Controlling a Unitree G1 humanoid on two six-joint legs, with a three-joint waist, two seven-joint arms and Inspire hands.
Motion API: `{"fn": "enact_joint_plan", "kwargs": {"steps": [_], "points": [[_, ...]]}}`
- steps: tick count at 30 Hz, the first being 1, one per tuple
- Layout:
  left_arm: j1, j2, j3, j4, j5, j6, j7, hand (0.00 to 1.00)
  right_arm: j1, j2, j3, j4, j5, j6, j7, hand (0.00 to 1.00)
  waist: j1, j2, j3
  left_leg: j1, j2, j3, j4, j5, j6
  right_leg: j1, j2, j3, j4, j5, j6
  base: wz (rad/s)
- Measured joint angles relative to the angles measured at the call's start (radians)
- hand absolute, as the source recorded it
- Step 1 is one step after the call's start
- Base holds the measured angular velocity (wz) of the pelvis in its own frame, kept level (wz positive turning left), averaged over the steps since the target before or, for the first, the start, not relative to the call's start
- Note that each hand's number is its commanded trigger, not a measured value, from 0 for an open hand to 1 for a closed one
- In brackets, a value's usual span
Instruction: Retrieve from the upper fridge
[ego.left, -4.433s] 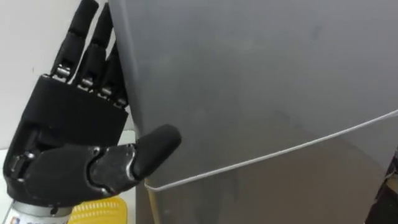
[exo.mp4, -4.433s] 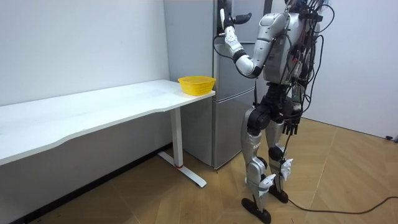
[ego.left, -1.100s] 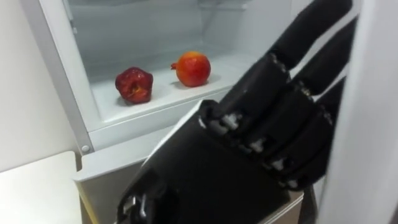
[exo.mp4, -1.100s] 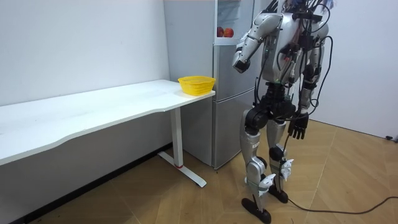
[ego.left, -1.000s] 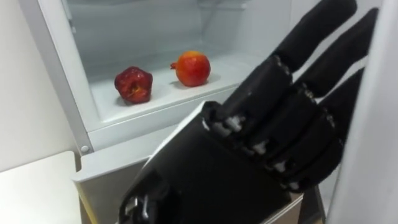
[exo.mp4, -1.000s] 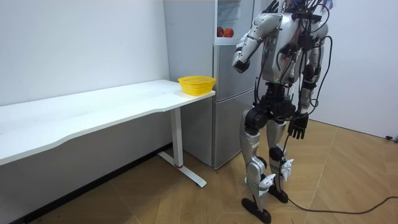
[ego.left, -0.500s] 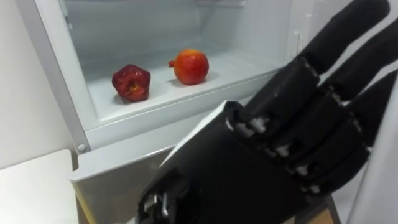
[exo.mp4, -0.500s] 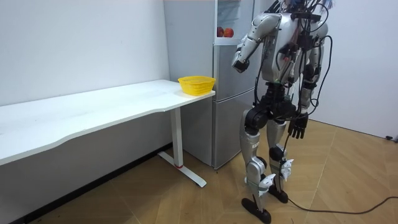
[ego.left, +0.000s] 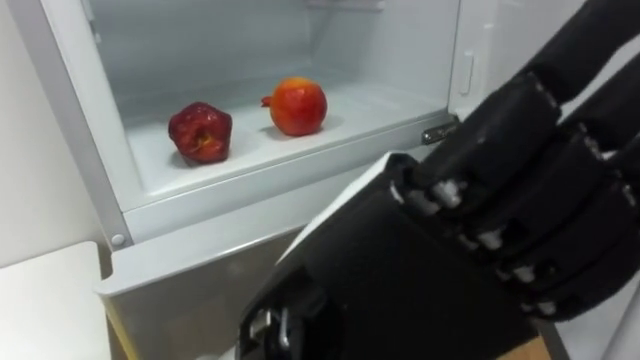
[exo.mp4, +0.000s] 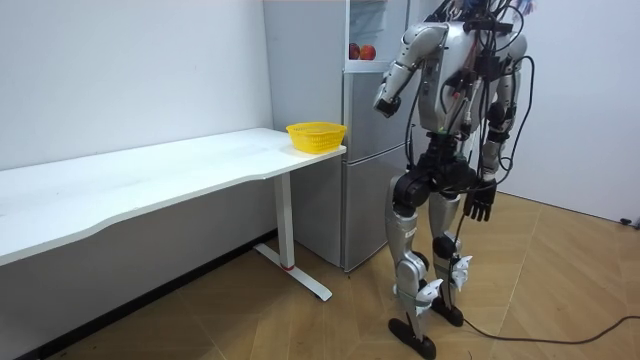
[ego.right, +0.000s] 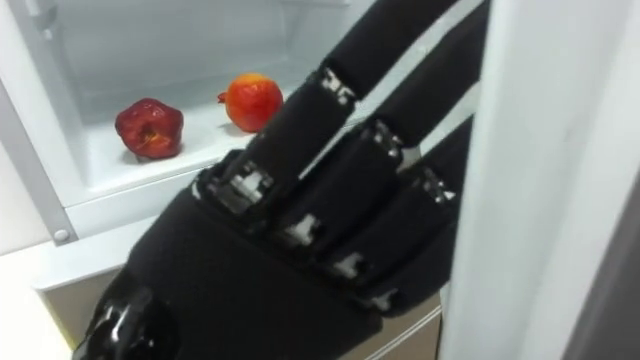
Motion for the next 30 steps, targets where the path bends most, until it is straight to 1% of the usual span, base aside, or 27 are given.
{"fn": "enact_joint_plan", "kwargs": {"steps": [5,10,12,16,19,21,23,28,30], "points": [[-0.006,-0.003,-0.022,0.008,-0.003,0.0,0.004,0.0,-0.018,0.0,0.0,0.001,0.001,-0.001,-0.002,0.0,-0.019,0.001,-0.0038,-0.001,0.0,0.0,0.001,0.0,0.0,0.002,0.0,0.0,-0.004,0.0,0.0,0.0],[-0.045,-0.008,-0.055,0.025,-0.003,-0.001,0.005,0.0,-0.02,0.0,0.0,0.0,0.001,-0.001,-0.014,0.0,-0.022,0.01,-0.0097,-0.002,0.0,0.001,0.001,0.0,0.0,0.003,0.0,0.0,-0.004,0.0,0.0,0.0],[-0.061,-0.009,-0.077,0.026,-0.002,-0.001,0.006,0.0,-0.02,0.0,0.0,-0.001,0.001,-0.002,-0.02,0.0,-0.022,0.012,-0.0099,-0.002,0.0,0.002,0.001,0.0,0.0,0.004,0.0,-0.001,-0.004,0.0,0.0,0.0],[-0.072,-0.014,-0.085,0.033,-0.001,0.001,0.005,0.0,-0.02,-0.001,0.011,-0.002,0.001,0.0,-0.031,0.0,-0.024,0.02,-0.0084,-0.002,0.0,0.005,0.002,0.0,0.0,-0.003,0.001,0.001,-0.005,0.001,-0.001,-0.01],[-0.084,-0.021,-0.09,0.045,0.001,0.001,0.012,0.0,-0.024,-0.003,0.019,-0.002,0.001,-0.001,-0.032,0.0,-0.023,0.025,-0.0086,-0.006,-0.001,0.019,0.001,0.0,0.0,-0.016,0.003,0.016,0.001,0.001,-0.001,-0.14],[-0.093,-0.03,-0.099,0.048,0.004,0.004,0.027,0.0,-0.023,-0.012,0.023,0.0,0.001,0.001,-0.031,0.0,-0.028,0.03,-0.0096,-0.006,0.001,0.026,0.001,0.0,0.0,-0.017,0.003,0.024,0.002,0.001,0.0,-0.08],[-0.099,-0.033,-0.099,0.05,0.007,0.007,0.029,0.0,-0.024,-0.02,0.029,0.0,0.001,0.001,-0.031,0.0,-0.034,0.035,-0.0089,-0.006,0.003,0.028,0.001,0.0,0.0,-0.018,0.003,0.026,0.002,0.001,0.0,-0.03],[-0.114,-0.037,-0.113,0.052,0.012,0.007,0.044,0.0,-0.024,-0.023,0.029,0.0,0.003,0.001,-0.027,0.0,-0.048,0.042,-0.0079,-0.006,0.002,0.034,0.0,0.0,0.0,-0.021,0.005,0.028,0.003,0.001,0.0,-0.02],[-0.119,-0.053,-0.12,0.062,0.012,0.012,0.046,0.0,-0.024,-0.027,0.029,0.001,0.005,0.002,-0.02,0.0,-0.049,0.043,-0.0079,-0.006,0.002,0.042,-0.001,0.0,0.0,-0.024,0.005,0.03,0.003,0.001,0.0,-0.02]]}}
